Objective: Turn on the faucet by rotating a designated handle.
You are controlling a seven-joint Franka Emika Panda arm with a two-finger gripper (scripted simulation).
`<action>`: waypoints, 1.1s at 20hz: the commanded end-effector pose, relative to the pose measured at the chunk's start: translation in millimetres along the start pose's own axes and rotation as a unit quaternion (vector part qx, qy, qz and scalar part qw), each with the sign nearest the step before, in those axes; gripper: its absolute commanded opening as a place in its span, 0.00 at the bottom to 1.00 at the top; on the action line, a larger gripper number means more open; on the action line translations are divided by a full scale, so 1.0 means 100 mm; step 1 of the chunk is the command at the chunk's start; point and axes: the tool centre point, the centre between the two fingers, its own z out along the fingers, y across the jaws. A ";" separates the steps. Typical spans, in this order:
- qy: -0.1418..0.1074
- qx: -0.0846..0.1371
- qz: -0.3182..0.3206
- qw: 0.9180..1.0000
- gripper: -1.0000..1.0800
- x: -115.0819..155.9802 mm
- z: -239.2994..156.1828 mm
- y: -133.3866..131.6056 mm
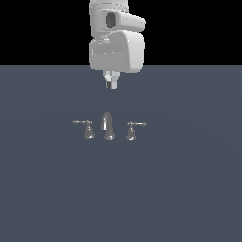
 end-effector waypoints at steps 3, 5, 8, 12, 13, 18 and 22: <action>0.001 0.001 0.059 0.998 0.00 0.24 0.28 -0.13; 0.001 0.002 0.085 0.996 0.00 0.35 0.41 -0.17; 0.002 0.003 0.127 0.992 0.00 0.54 0.61 -0.24; 0.003 0.003 0.185 0.983 0.00 0.81 0.89 -0.30; 0.003 0.004 0.199 0.980 0.00 0.87 0.95 -0.31; 0.004 0.005 0.261 0.965 0.00 1.18 1.25 -0.33; 0.005 0.006 0.298 0.955 0.00 1.36 1.42 -0.32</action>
